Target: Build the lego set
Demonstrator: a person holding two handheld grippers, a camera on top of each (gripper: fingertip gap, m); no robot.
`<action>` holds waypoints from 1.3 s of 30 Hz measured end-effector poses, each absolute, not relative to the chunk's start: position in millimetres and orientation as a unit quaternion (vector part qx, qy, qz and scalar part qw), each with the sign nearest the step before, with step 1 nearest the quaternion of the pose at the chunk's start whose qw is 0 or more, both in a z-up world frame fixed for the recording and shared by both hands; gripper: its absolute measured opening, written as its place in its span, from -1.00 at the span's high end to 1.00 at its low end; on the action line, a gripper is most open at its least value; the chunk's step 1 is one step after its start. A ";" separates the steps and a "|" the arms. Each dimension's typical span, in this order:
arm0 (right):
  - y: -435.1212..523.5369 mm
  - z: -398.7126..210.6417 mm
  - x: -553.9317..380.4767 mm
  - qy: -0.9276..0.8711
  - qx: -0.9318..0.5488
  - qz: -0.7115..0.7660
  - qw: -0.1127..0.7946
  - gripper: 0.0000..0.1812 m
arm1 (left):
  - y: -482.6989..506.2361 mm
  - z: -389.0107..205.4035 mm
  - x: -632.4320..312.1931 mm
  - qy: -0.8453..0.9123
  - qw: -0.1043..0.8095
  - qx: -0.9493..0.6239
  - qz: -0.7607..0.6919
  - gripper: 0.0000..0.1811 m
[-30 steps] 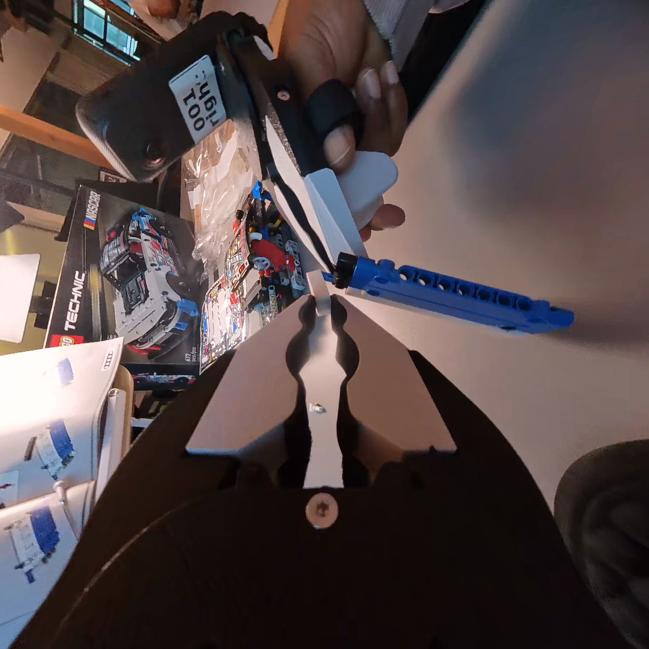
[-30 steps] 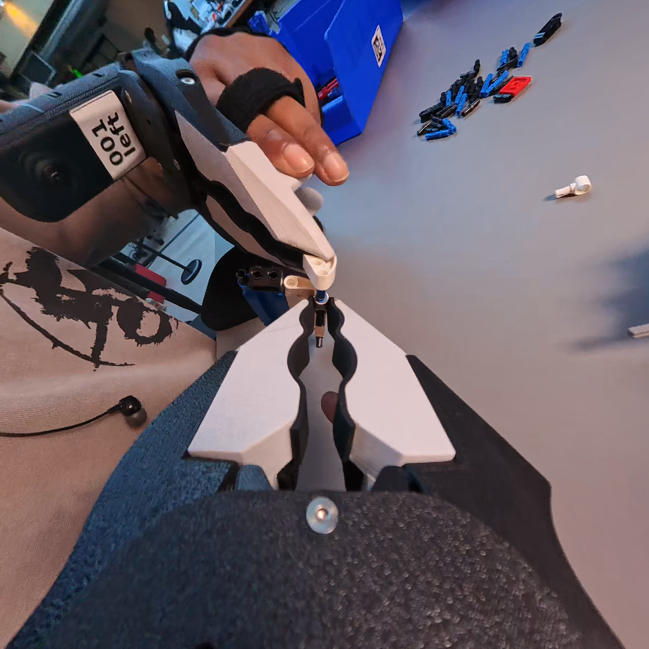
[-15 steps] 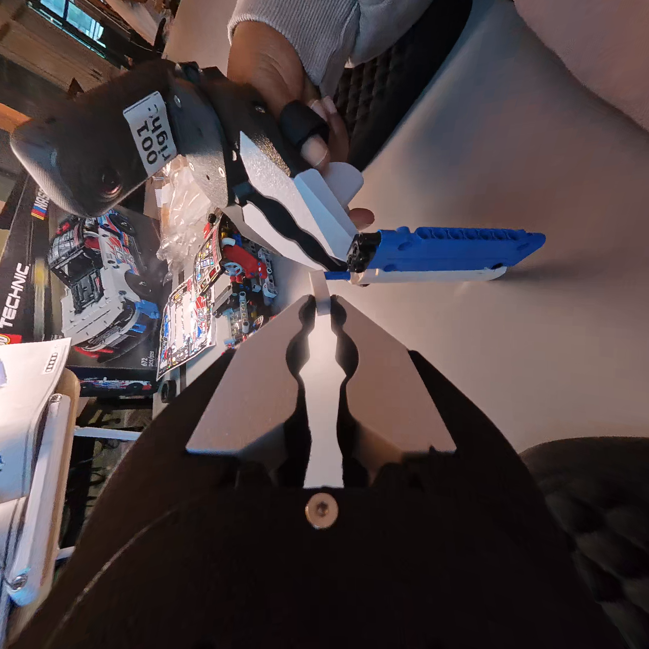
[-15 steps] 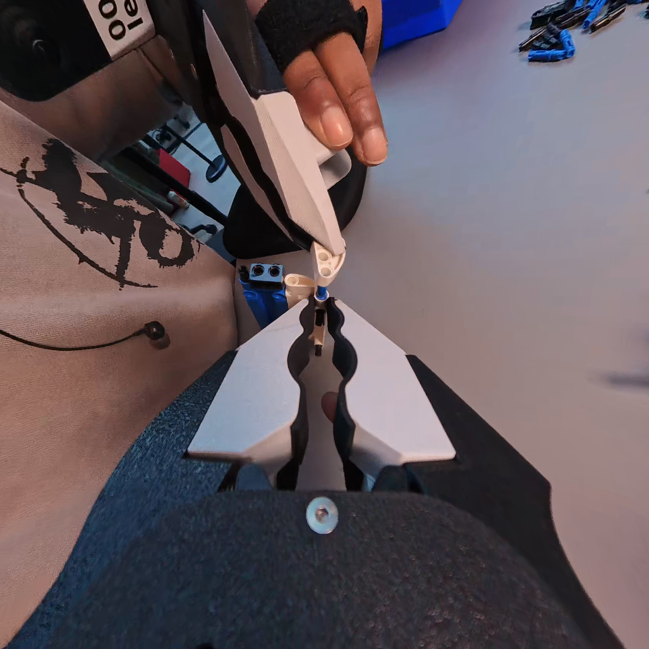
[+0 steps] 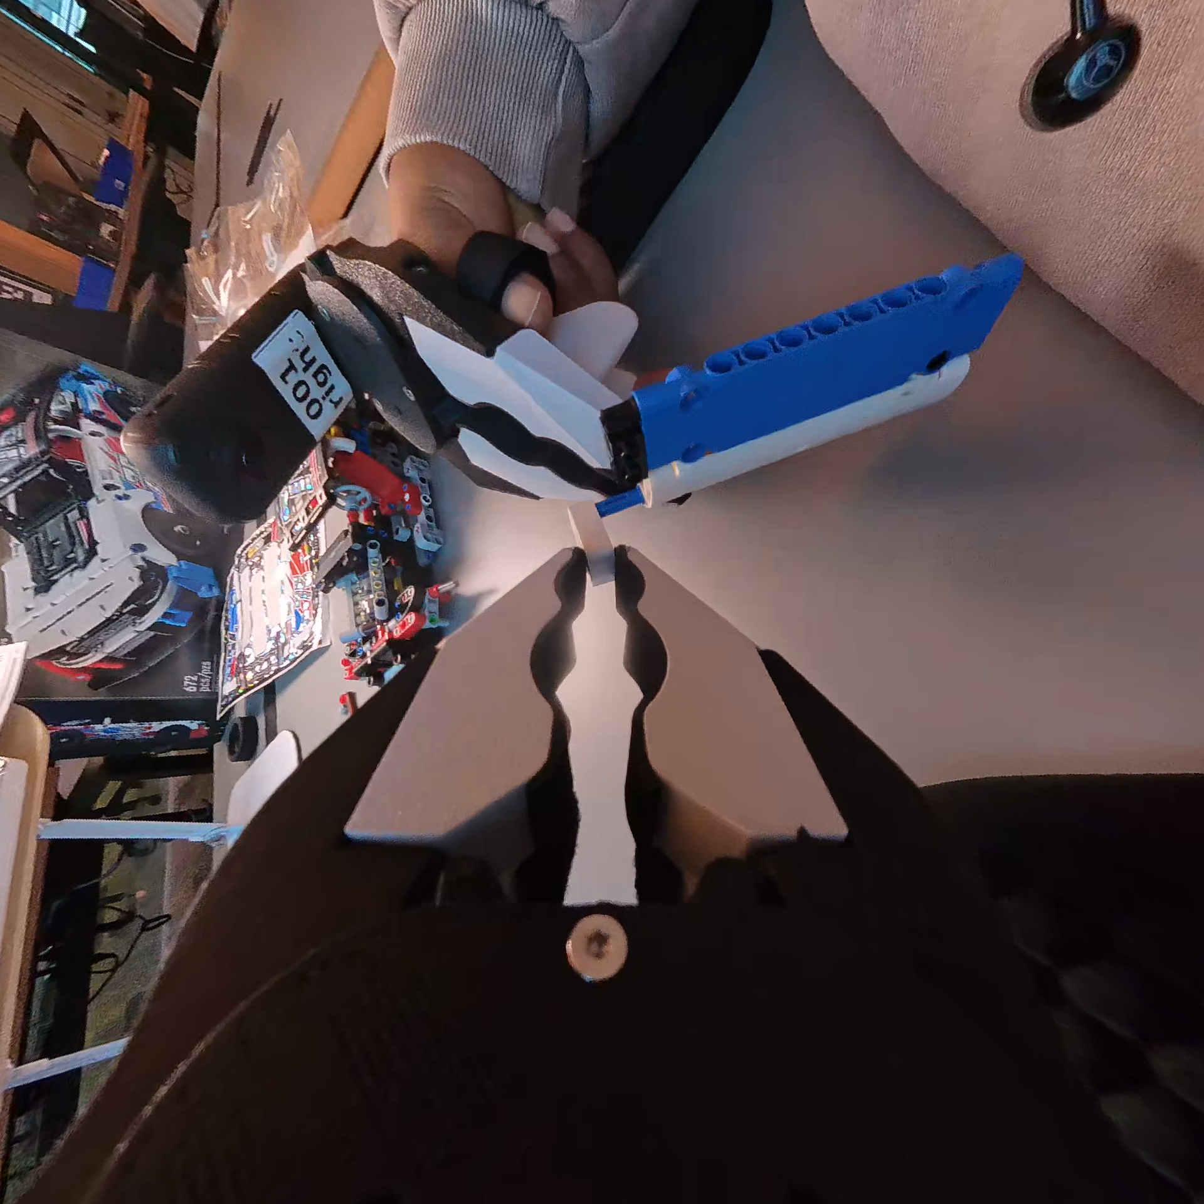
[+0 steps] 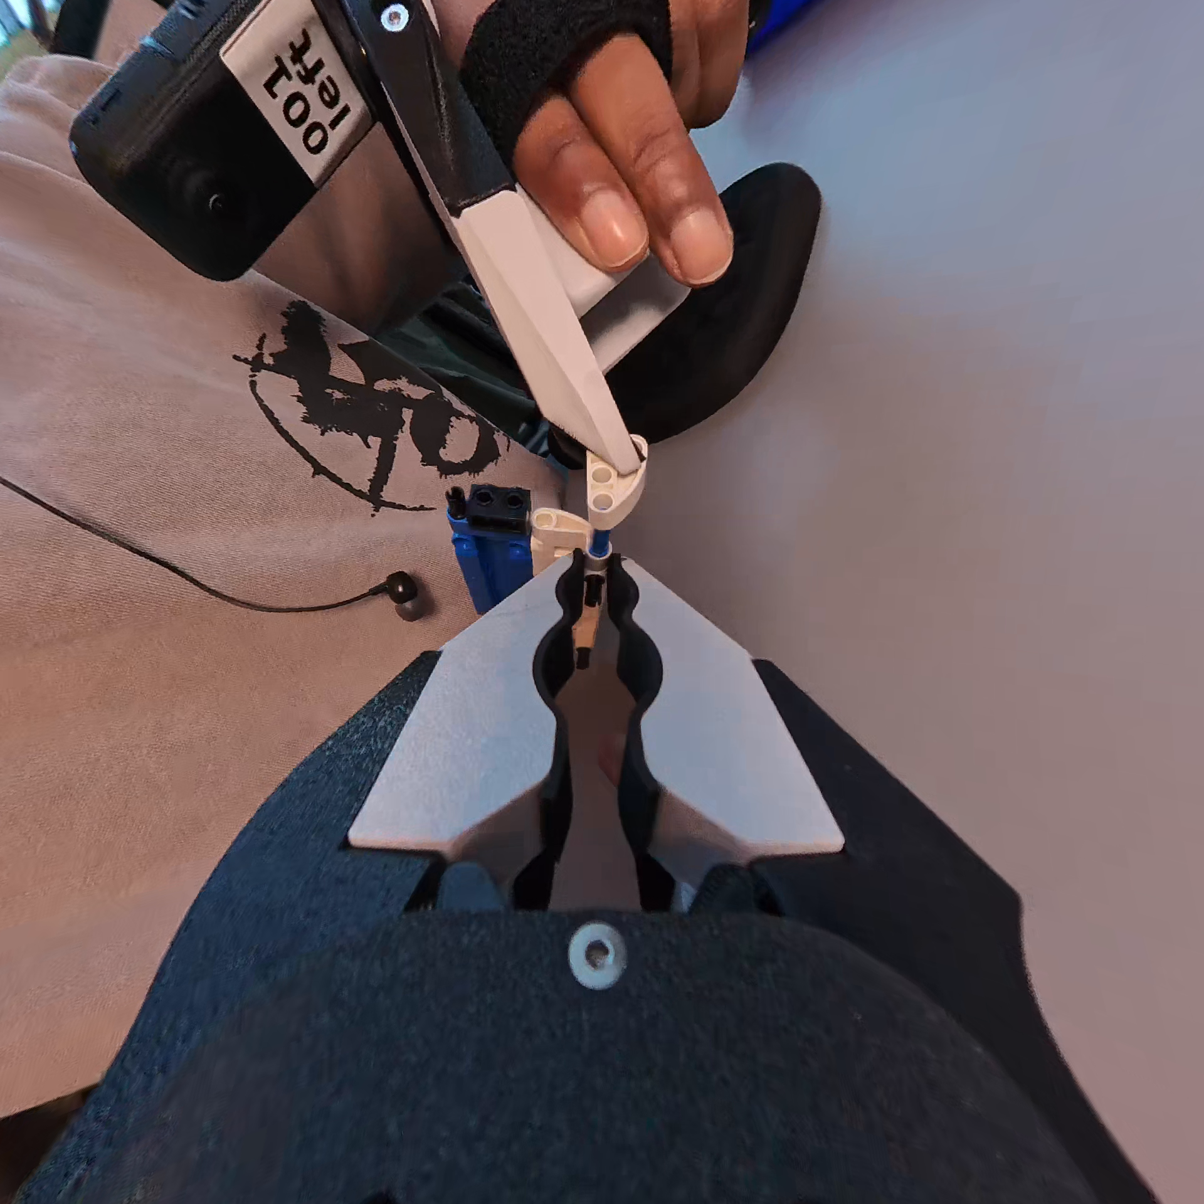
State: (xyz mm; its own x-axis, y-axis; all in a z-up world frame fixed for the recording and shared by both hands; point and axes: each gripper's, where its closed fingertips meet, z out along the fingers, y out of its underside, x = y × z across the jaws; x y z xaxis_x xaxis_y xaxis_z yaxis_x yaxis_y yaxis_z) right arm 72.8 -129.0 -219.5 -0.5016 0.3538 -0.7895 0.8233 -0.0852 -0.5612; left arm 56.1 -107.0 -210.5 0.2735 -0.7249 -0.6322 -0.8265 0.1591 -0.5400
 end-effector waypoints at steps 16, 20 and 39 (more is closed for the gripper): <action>-164.4 -227.9 92.2 0.644 0.434 -0.572 0.265 0.96 | -140.5 -223.3 76.2 0.587 0.449 -0.673 -0.027 0.92; -167.9 -227.5 91.7 0.646 0.428 -0.569 0.274 0.96 | -145.0 -222.3 74.3 0.604 0.430 -0.670 -0.037 0.92; -138.0 -182.1 75.7 0.516 0.422 -0.694 0.272 0.96 | -115.1 -184.0 64.3 0.325 0.574 -0.721 -0.213 0.93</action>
State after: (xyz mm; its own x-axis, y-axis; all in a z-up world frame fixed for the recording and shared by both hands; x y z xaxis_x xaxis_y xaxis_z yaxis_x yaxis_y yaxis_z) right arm 75.7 -138.0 -182.1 -0.4966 0.0578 -0.8661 0.8130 -0.3186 -0.4874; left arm 64.3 -115.1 -184.0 0.6983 -0.7127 -0.0664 -0.2247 -0.1302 -0.9657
